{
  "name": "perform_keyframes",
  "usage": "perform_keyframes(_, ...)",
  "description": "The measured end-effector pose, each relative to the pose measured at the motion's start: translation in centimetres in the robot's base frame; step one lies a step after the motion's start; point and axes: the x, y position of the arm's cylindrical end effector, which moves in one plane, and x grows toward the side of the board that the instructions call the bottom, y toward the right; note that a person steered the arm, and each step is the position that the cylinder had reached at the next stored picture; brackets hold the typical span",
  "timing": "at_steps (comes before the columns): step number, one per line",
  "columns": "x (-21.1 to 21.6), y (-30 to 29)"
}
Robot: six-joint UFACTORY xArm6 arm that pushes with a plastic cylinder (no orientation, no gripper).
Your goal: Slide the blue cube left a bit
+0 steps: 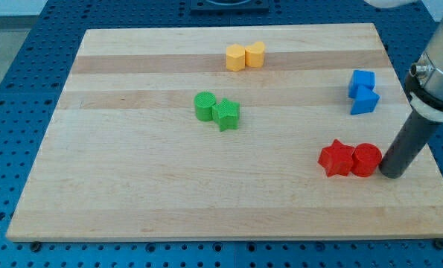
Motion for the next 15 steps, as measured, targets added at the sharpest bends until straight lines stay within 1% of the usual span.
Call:
perform_keyframes(1, 0.0, 0.0)
perform_keyframes(2, -0.8, 1.3)
perform_keyframes(3, -3.8, 4.3)
perform_keyframes(5, -11.8, 9.4)
perform_keyframes(6, -14.8, 9.5)
perform_keyframes(7, -16.7, 8.2)
perform_keyframes(8, -17.1, 6.1)
perform_keyframes(9, -17.0, 5.5)
perform_keyframes(11, -15.2, 3.8)
perform_keyframes(13, -16.2, -2.3)
perform_keyframes(14, -17.8, -3.4)
perform_keyframes(15, -21.3, -3.4)
